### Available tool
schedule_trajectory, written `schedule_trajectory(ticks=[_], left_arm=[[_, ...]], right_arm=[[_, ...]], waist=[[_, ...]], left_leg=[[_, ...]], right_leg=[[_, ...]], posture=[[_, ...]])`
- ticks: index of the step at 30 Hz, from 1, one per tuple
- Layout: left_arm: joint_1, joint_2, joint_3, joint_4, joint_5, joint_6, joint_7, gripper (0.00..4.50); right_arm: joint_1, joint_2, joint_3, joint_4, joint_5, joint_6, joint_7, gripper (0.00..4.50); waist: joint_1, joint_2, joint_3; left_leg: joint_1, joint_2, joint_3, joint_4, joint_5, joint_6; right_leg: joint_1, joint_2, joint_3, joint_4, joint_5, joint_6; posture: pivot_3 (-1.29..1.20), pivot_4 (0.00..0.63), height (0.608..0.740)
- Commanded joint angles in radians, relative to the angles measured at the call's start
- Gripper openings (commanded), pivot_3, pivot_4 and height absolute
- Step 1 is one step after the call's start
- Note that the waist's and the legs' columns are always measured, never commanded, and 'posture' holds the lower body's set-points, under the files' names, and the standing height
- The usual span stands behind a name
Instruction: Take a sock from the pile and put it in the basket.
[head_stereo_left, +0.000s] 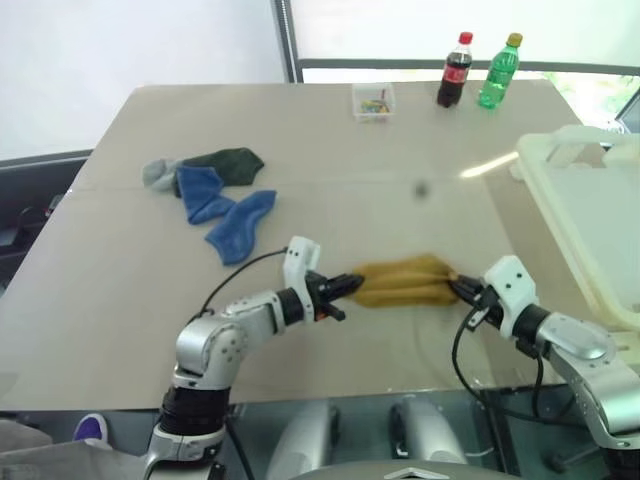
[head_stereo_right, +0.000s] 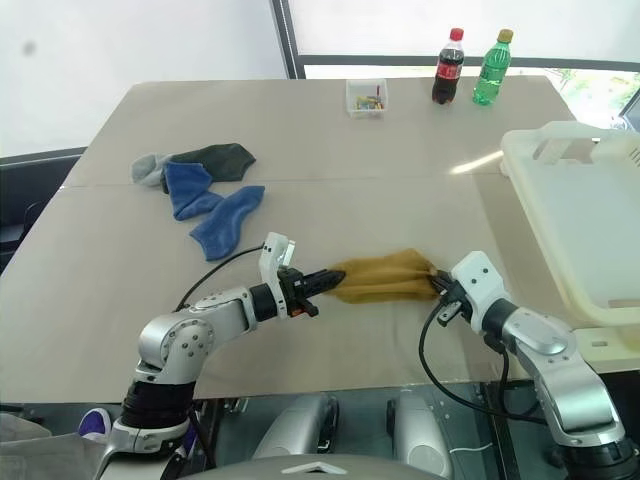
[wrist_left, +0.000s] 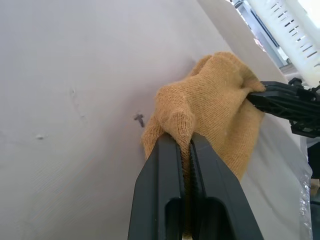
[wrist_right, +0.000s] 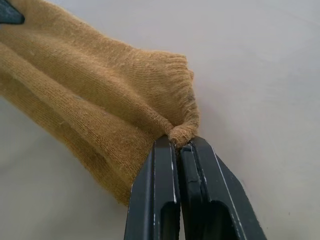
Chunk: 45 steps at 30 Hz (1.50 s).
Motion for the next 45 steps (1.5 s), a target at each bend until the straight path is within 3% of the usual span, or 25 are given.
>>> schedule_trajectory(ticks=[1, 5, 10, 14, 15, 17, 21, 22, 24, 31, 40, 42, 45], left_arm=[[0.0, 0.02, 0.032, -0.068, -0.043, 0.005, -0.02, 0.01], [-0.002, 0.034, 0.007, -0.085, -0.053, 0.021, -0.027, 0.01], [0.017, 0.075, -0.103, -0.051, 0.08, -0.043, -0.022, 0.01], [0.016, 0.03, -0.105, -0.002, 0.085, -0.05, -0.006, 0.01], [0.019, 0.024, -0.102, 0.001, 0.088, -0.056, -0.006, 0.71], [0.028, 0.019, -0.098, -0.005, 0.093, -0.07, -0.011, 1.24], [0.054, 0.029, -0.046, -0.044, 0.069, -0.091, -0.019, 3.07], [0.059, 0.04, -0.029, -0.054, 0.056, -0.094, -0.031, 3.11], [0.069, 0.074, 0.01, -0.074, 0.032, -0.1, -0.065, 3.11], [0.015, 0.128, 0.016, -0.057, 0.03, -0.118, -0.126, 3.11], [-0.066, 0.104, -0.23, 0.088, 0.317, -0.247, -0.075, 3.11], [-0.062, 0.099, -0.247, 0.106, 0.351, -0.256, -0.062, 3.11], [-0.061, 0.09, -0.221, 0.105, 0.345, -0.277, -0.075, 3.11]], right_arm=[[0.003, -0.019, -0.026, -0.068, 0.009, -0.014, 0.012, 0.05], [0.011, -0.017, -0.006, -0.071, 0.0, -0.016, 0.009, 0.05], [0.018, -0.015, 0.022, -0.001, -0.042, -0.034, 0.003, 0.05], [0.025, -0.024, 0.005, 0.054, -0.032, -0.042, 0.025, 0.05], [0.019, -0.024, -0.007, 0.063, -0.025, -0.039, 0.026, 0.37], [0.013, -0.036, -0.017, 0.069, -0.025, -0.044, 0.033, 0.99], [0.021, -0.044, -0.052, 0.03, -0.018, -0.046, 0.022, 2.88], [0.029, -0.045, -0.066, 0.004, 0.003, -0.028, 0.026, 3.42], [0.055, -0.052, -0.114, -0.069, 0.094, 0.034, 0.058, 4.06], [0.003, -0.078, -0.193, -0.155, 0.255, 0.143, 0.078, 4.06], [-0.071, -0.037, 0.046, 0.086, -0.033, 0.014, -0.043, 4.06], [-0.066, -0.056, 0.073, 0.134, -0.103, -0.038, -0.055, 4.06], [-0.062, -0.042, 0.05, 0.131, -0.09, -0.084, -0.044, 4.06]], waist=[[0.0, 0.0, 0.0], [0.001, 0.0, 0.0], [0.001, 0.0, 0.0], [0.003, 0.0, 0.0], [0.003, 0.0, 0.0], [0.004, 0.0, 0.0], [0.005, 0.0, 0.0], [0.004, 0.0, 0.0], [0.003, 0.001, 0.0], [0.003, 0.001, 0.0], [0.008, 0.001, 0.0], [0.008, 0.002, -0.001], [0.009, 0.001, -0.002]], left_leg=[[0.0, 0.0, 0.0, 0.0, 0.0, 0.0], [0.0, 0.0, 0.0, 0.0, 0.0, 0.0], [0.0, 0.0, 0.0, 0.0, 0.0, 0.0], [0.0, 0.0, 0.0, 0.0, 0.0, 0.0], [0.0, 0.0, 0.0, 0.0, 0.0, 0.0], [0.002, 0.0, 0.0, 0.0, -0.002, 0.003], [0.005, 0.0, 0.0, 0.0, -0.002, 0.003], [0.005, 0.0, 0.0, 0.0, -0.002, 0.003], [0.005, 0.0, -0.001, 0.0, -0.002, 0.003], [0.004, 0.0, -0.001, 0.0, -0.002, 0.004], [0.003, 0.0, 0.0, -0.001, 0.0, 0.0], [0.002, 0.0, 0.0, -0.001, 0.0, 0.0], [0.006, 0.0, 0.0, -0.001, -0.002, 0.004]], right_leg=[[0.0, 0.0, 0.0, 0.0, 0.0, 0.0], [0.0, 0.0, 0.0, 0.0, 0.0, 0.0], [0.0, 0.0, 0.0, 0.0, 0.0, 0.0], [0.0, 0.0, 0.0, 0.0, 0.0, 0.0], [0.001, 0.0, 0.0, 0.0, 0.0, 0.0], [0.003, 0.0, -0.001, -0.001, 0.0, 0.0], [0.005, -0.001, -0.001, -0.001, 0.0, 0.0], [0.005, 0.0, -0.001, -0.001, 0.0, 0.0], [0.005, 0.0, -0.001, 0.0, 0.0, 0.0], [0.006, 0.0, -0.001, -0.003, 0.0, 0.0], [0.005, 0.0, -0.001, -0.004, 0.0, 0.0], [0.004, 0.0, -0.001, -0.006, 0.0, 0.001], [0.009, -0.001, -0.001, -0.006, 0.0, 0.001]], posture=[[0.0, 0.15, 0.74], [0.0, 0.15, 0.74], [0.0, 0.15, 0.74], [0.0, 0.15, 0.74], [0.0, 0.15, 0.74], [0.0, 0.15, 0.74], [0.0, 0.15, 0.74], [0.0, 0.15, 0.74], [0.0, 0.15, 0.74], [0.0, 0.15, 0.74], [0.0, 0.15, 0.74], [0.0, 0.15, 0.74], [0.0, 0.15, 0.74]])
